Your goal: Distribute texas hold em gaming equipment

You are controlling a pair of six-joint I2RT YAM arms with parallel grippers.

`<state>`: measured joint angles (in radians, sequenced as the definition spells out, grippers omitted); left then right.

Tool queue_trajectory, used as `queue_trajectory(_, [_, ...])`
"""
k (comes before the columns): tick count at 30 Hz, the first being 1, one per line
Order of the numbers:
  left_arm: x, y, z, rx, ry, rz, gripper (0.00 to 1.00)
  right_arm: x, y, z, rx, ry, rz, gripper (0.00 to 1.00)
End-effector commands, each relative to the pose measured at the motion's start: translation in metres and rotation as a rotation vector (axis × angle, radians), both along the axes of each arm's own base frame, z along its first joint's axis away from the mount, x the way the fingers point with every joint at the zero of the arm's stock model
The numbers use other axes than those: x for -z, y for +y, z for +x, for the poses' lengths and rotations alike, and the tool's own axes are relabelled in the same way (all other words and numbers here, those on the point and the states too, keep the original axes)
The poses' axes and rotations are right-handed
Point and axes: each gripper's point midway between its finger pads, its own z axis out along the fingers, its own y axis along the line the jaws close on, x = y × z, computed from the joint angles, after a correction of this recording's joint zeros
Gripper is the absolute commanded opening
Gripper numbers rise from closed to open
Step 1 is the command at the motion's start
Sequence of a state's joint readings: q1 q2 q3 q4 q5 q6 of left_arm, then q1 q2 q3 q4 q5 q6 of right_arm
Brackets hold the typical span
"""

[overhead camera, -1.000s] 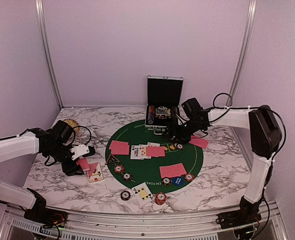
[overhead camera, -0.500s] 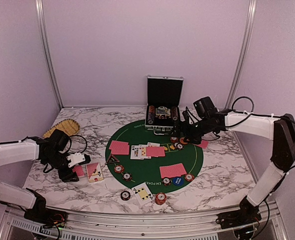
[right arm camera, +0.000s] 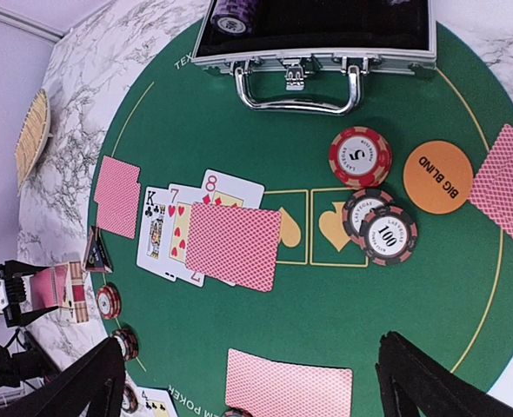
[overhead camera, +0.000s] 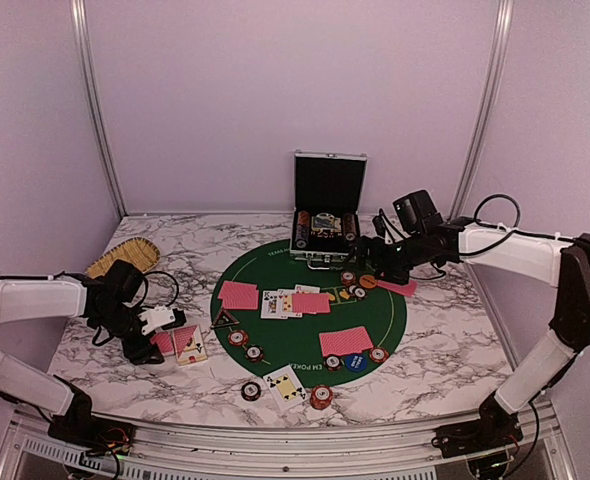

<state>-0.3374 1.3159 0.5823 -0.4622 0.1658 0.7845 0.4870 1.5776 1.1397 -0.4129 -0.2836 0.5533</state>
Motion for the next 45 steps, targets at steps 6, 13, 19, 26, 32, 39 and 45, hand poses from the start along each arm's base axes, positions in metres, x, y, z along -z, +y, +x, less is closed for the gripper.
queue_trajectory(6, [0.008, 0.004, -0.007, 0.0, 0.047, 0.02, 0.49, -0.01, -0.005, 0.002, 0.03, -0.03, 0.003, 0.99])
queue_trajectory(13, [0.001, 0.003, -0.016, 0.021, 0.078, 0.011, 0.86, -0.018, -0.003, 0.004, 0.028, -0.04, 0.011, 0.99])
queue_trajectory(19, [-0.012, 0.001, -0.017, 0.033, 0.074, -0.001, 0.99, -0.023, -0.004, 0.005, 0.026, -0.045, 0.004, 0.99])
queue_trajectory(26, [-0.046, -0.007, -0.005, 0.021, 0.033, -0.039, 0.99, -0.031, -0.009, 0.005, 0.038, -0.069, -0.006, 0.99])
queue_trajectory(32, [-0.09, -0.019, 0.021, -0.02, -0.04, -0.097, 0.99, -0.038, -0.018, 0.011, 0.068, -0.091, -0.026, 0.99])
queue_trajectory(39, [-0.122, -0.01, 0.073, -0.185, -0.197, -0.165, 0.99, -0.063, -0.079, 0.032, 0.265, -0.229, -0.126, 0.99])
queue_trajectory(45, [-0.157, 0.036, 0.131, -0.516, -0.423, -0.329, 0.99, -0.079, -0.188, 0.037, 0.66, -0.43, -0.357, 0.99])
